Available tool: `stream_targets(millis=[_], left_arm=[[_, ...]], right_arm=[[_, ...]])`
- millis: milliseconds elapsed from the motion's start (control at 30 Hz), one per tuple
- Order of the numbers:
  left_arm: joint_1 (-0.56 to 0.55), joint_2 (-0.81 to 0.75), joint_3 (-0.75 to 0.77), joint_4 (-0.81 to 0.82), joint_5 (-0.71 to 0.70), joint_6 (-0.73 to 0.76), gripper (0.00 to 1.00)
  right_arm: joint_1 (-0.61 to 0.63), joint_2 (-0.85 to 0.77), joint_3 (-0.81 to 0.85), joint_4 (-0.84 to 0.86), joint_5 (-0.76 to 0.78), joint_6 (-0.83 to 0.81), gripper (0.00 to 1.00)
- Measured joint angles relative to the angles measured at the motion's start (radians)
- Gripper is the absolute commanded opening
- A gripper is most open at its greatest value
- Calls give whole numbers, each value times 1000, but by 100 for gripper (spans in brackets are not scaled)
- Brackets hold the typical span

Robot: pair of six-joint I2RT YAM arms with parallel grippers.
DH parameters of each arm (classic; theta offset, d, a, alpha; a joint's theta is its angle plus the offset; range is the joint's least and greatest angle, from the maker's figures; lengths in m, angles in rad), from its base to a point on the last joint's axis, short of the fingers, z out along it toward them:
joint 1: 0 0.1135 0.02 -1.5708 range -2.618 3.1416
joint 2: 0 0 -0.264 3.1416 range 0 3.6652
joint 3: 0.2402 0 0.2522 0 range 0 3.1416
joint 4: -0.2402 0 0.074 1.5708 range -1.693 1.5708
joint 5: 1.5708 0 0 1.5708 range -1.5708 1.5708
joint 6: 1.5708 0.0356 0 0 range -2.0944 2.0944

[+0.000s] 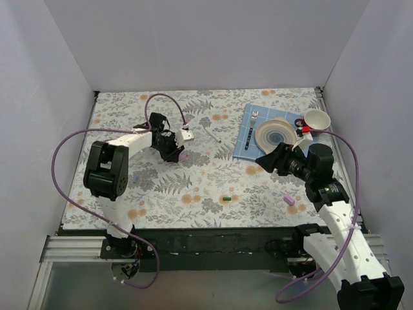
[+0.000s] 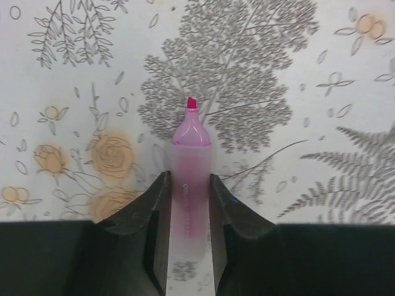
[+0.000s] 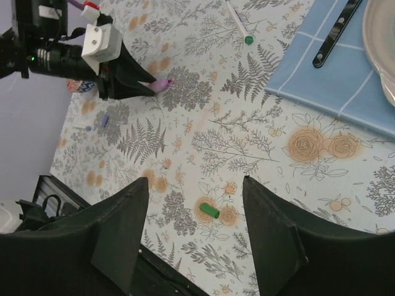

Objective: Insert the pens into the pen caps

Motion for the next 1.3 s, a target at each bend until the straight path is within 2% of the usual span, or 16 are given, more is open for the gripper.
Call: stream_targets(millis=[167,333,500,633,933,1133,1233,1267,1300], left_arm=[[-76,-230,-197,152,6,-219,0],[-171,-490,-293,341,52,-451,0],[-215,-663,-414,520,143,-635,0],[-238,-738,-499,603,203,-725,0],[-256,-744,-516,681,239,-800,0],[-269,-734,-516,692,238,-816,0],[-271,-734,-517,703,237,-823,0],[-271,-734,-517,707,237,-827,1],[-271,-734,-517,711,236,-831,5]], right_arm=[[26,45,-64,113,15,137,76],[182,174,-91,251,93,256,76],[334,357,15,348,160,319,73],[406,425,93,422,215,354,73],[533,501,170,470,301,359,68],[569,537,190,467,341,355,57],[584,537,191,468,349,353,37],[589,540,192,468,348,354,22],[593,543,195,468,346,354,14]])
